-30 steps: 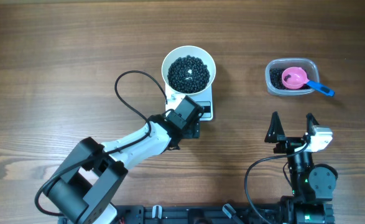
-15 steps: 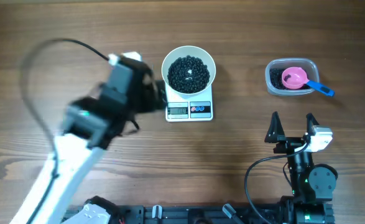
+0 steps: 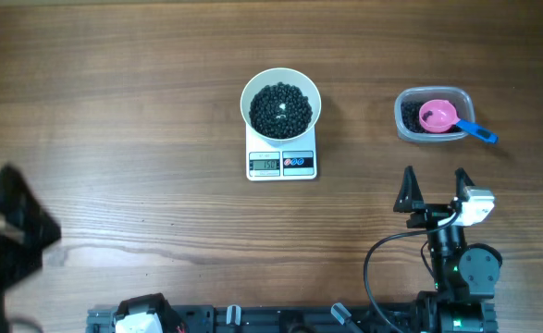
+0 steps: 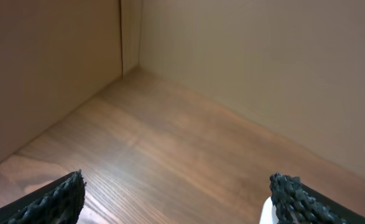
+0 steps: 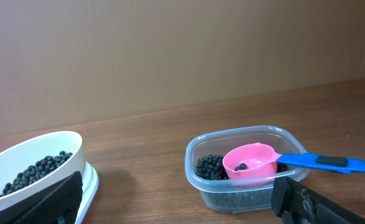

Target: Scoop item into bowl and weigh 150g on scale

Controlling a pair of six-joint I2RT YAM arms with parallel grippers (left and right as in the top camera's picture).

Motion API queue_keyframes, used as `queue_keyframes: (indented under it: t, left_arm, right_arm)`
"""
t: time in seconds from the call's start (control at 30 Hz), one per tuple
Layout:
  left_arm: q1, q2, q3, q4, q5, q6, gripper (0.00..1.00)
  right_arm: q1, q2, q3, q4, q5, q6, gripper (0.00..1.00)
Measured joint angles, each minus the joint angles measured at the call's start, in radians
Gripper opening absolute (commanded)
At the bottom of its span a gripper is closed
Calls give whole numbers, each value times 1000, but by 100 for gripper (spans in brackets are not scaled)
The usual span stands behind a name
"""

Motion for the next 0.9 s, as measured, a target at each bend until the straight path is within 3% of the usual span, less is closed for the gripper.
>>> queue_keyframes:
  t: [0.1, 0.33, 0.43, 0.9]
  left_arm:
    - [-5, -146, 7, -9, 18, -27, 100]
    - [-127, -554, 12, -144, 113, -256, 100]
    - [-119, -698, 18, -144, 147, -278, 100]
    - [-104, -908, 17, -144, 225, -258, 100]
  right_arm:
    - [0, 0, 0, 0, 0, 0, 100]
    - [0, 0, 0, 0, 0, 0, 100]
    - [0, 0, 0, 0, 0, 0, 100]
    - [0, 0, 0, 0, 0, 0, 100]
